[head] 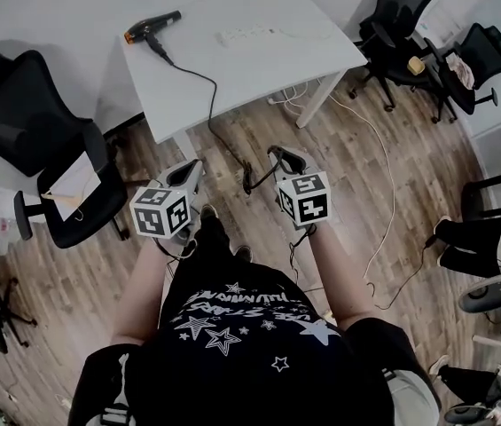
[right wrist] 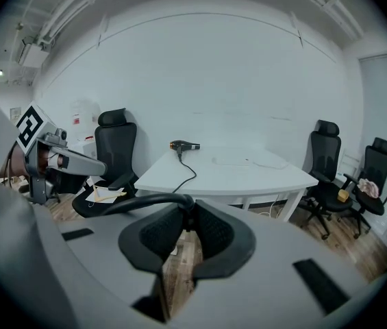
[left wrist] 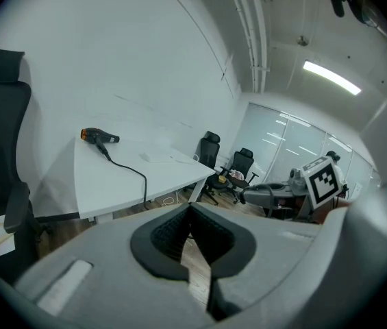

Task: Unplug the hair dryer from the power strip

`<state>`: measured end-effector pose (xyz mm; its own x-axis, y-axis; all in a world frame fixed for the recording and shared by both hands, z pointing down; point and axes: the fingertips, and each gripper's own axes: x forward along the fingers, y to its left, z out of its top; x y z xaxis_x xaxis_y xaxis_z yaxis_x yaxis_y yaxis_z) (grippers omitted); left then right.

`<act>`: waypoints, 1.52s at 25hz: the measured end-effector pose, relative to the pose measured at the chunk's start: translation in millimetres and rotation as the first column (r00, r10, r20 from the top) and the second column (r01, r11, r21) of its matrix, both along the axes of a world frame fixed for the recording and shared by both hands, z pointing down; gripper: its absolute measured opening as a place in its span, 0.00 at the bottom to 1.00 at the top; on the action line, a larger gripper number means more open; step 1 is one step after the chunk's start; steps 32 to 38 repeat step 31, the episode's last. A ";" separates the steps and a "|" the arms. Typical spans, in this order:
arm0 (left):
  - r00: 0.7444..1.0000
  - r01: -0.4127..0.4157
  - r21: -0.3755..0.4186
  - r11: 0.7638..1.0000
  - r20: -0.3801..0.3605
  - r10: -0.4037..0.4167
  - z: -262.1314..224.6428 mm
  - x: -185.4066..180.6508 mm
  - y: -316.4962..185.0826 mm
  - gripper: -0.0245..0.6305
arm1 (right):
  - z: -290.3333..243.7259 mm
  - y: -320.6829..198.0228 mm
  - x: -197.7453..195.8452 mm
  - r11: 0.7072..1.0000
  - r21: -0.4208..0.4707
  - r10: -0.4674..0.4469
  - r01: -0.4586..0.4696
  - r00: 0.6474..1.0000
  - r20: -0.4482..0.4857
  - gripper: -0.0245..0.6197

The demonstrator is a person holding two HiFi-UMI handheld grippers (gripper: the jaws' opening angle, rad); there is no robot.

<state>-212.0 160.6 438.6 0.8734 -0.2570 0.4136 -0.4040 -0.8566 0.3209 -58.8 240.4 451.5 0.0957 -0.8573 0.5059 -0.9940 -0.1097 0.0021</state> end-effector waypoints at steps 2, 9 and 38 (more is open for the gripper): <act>1.000 -0.002 -0.003 1.000 0.004 0.002 2.0 -6.9 0.8 0.05 | 1.0 -0.4 -8.0 1.000 0.001 -0.009 0.009 1.000 -0.003 0.13; 1.000 -0.029 -0.030 0.999 0.005 0.030 13.0 -17.6 -1.9 0.05 | 7.5 1.7 -27.2 1.000 -0.009 -0.005 0.005 1.000 -0.009 0.13; 0.979 -0.203 -0.059 0.977 -0.044 0.200 5.7 -72.4 -9.9 0.05 | -7.6 2.0 -99.7 0.992 -0.029 0.125 -0.126 0.991 -0.052 0.13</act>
